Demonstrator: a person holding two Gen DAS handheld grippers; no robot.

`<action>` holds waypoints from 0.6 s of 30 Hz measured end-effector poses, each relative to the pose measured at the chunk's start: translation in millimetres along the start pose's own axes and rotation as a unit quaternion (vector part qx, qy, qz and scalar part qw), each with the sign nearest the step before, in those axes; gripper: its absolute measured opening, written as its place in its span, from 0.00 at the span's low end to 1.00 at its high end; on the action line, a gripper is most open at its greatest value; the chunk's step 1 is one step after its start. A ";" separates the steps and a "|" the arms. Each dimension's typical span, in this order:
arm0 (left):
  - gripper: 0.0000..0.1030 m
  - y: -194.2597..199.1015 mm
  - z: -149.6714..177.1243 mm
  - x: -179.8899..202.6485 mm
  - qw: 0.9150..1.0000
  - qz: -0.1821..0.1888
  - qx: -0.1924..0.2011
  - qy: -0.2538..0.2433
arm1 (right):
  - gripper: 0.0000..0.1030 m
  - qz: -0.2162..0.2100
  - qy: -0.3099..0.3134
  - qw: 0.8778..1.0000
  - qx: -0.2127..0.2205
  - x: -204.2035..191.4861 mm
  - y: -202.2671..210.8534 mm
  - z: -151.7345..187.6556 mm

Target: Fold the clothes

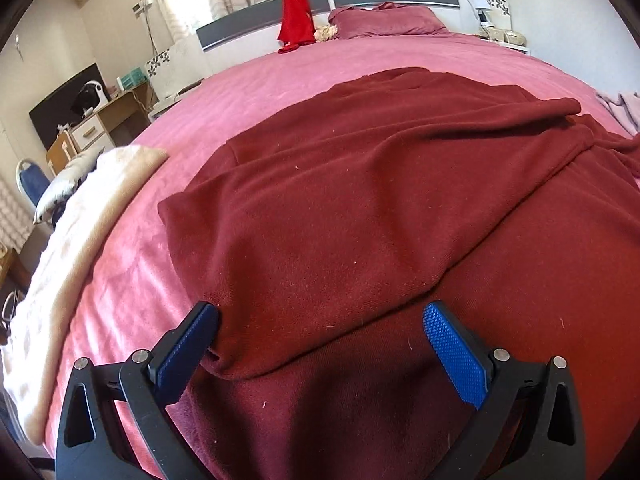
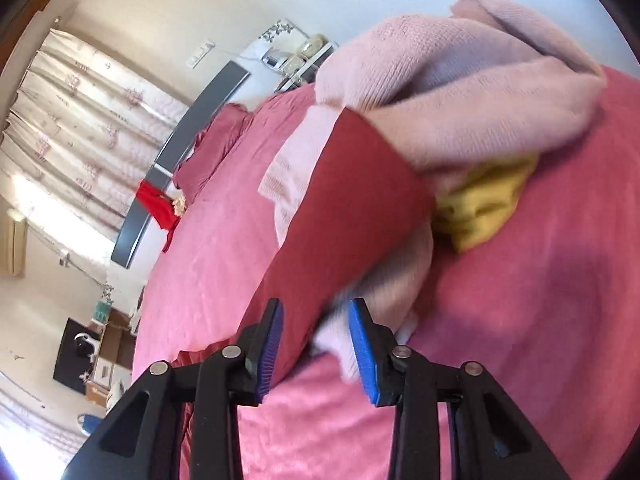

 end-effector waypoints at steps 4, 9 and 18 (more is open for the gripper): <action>1.00 -0.3 -0.5 0.5 1.000 0.001 0.000 0.001 | 0.36 -0.013 -0.052 0.998 0.020 17.0 -8.2 -22.2; 1.00 -1.1 -0.8 -1.6 1.000 0.010 -0.002 0.005 | 0.18 -0.027 -0.102 0.994 0.041 27.8 -13.7 -30.1; 1.00 -3.9 -1.9 -5.4 0.999 0.032 -0.006 0.016 | 0.05 -0.047 -0.048 0.994 0.087 -50.6 12.9 -12.4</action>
Point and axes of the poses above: each gripper's, at about its wrist camera, not at the fingertips, and y roughly against the way its jaws point, x to its right, z to its underside, the point moved 3 cm from there along -y, roughly the way its jaws point, and after that the axes turned 13 degrees about -x, right-handed, at the moved point
